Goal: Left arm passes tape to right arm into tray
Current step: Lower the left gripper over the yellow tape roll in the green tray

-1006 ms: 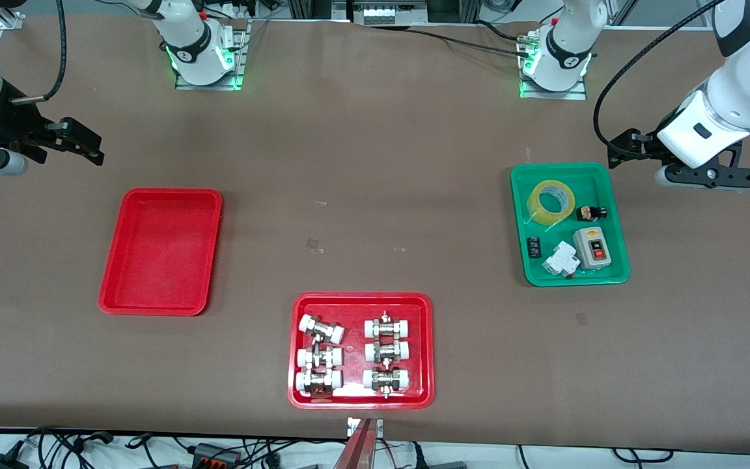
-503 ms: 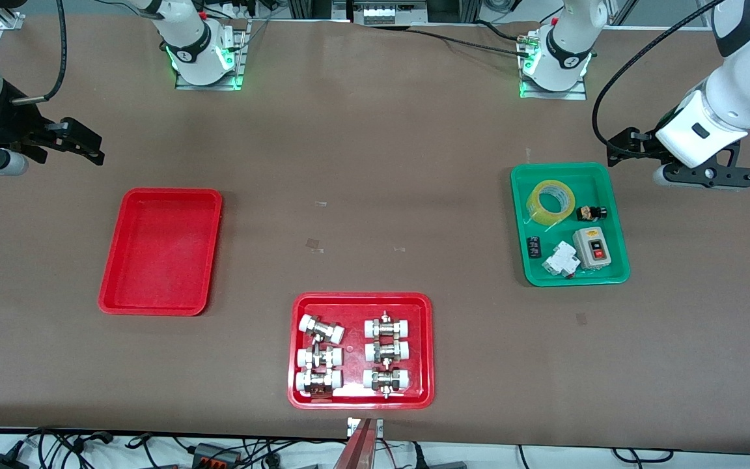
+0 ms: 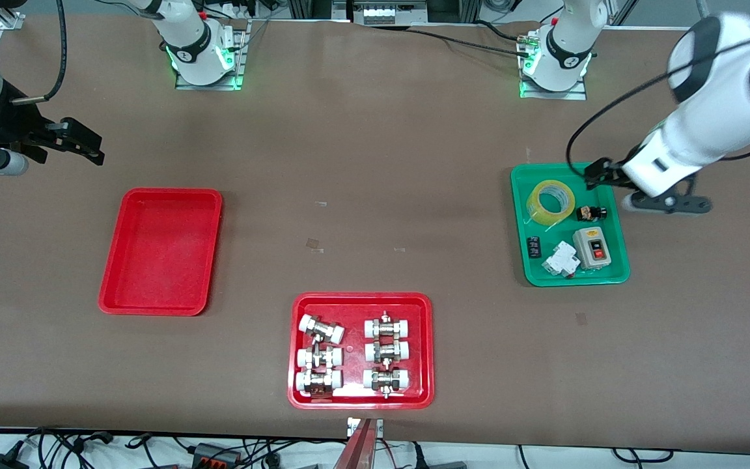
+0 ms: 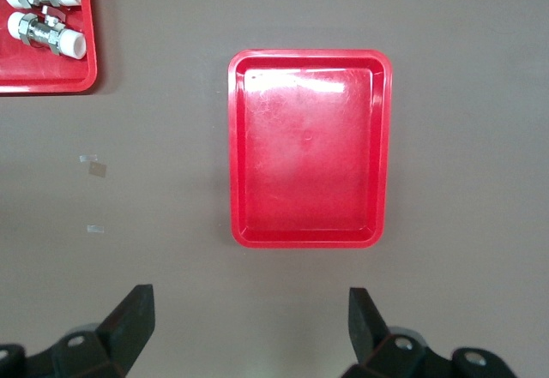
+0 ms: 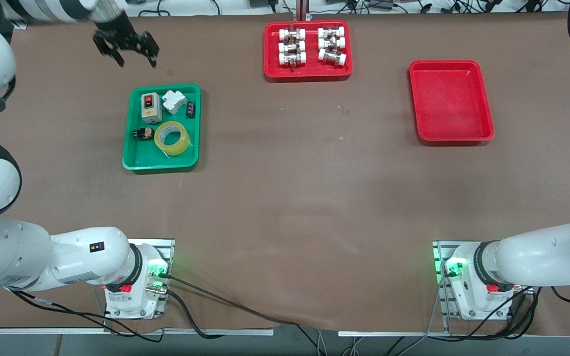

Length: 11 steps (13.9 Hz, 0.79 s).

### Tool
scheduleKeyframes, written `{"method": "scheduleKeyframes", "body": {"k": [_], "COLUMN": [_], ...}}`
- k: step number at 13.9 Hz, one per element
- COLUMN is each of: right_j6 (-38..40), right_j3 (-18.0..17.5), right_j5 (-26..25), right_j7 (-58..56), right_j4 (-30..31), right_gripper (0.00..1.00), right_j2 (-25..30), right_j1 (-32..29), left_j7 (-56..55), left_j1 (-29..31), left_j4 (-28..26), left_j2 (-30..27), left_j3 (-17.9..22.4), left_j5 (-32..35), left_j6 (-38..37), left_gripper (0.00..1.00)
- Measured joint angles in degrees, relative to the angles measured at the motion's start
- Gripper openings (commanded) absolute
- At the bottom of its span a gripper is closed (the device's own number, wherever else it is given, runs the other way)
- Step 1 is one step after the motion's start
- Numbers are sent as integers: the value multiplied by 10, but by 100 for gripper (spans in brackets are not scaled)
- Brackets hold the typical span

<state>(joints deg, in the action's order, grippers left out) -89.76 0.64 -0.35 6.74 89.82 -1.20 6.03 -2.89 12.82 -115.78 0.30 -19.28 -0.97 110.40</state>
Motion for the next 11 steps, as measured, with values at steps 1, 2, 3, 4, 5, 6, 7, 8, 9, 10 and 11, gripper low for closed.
{"method": "scheduleKeyframes", "body": {"k": [1,2,3,4,5,6,7,8,9,10,11], "right_j6": [0,0,0,0,0,0,0,0,0,0,0], "right_j3": [0,0,0,0,0,0,0,0,0,0,0], "right_j5": [0,0,0,0,0,0,0,0,0,0,0], "right_j7": [0,0,0,0,0,0,0,0,0,0,0], "right_j4": [0,0,0,0,0,0,0,0,0,0,0], "right_gripper": [100,100,100,100,100,100,100,100,100,100,100], "right_j2": [0,0,0,0,0,0,0,0,0,0,0], "right_j1": [0,0,0,0,0,0,0,0,0,0,0], "left_j7": [0,0,-1,-2,-3,-3,-3,-3,-4,-4,-4], "left_j1": [0,-1,-1,-1,-1,-1,-1,-1,-1,0,1], "left_j4": [-40,-81,-114,-136,-150,-157,-161,-164,-167,-170,-173], "left_j2": [3,7,12,17,20,23,27,31,39,50,64], "left_j3": [-1,-3,-7,-11,-13,-14,-14,-14,-14,-14,-14], "left_j5": [0,0,0,0,0,0,0,0,0,0,0], "left_j6": [49,91,118,131,138,140,140,140,140,140,140], "left_gripper": [100,100,100,100,100,100,100,100,100,100,100]}}
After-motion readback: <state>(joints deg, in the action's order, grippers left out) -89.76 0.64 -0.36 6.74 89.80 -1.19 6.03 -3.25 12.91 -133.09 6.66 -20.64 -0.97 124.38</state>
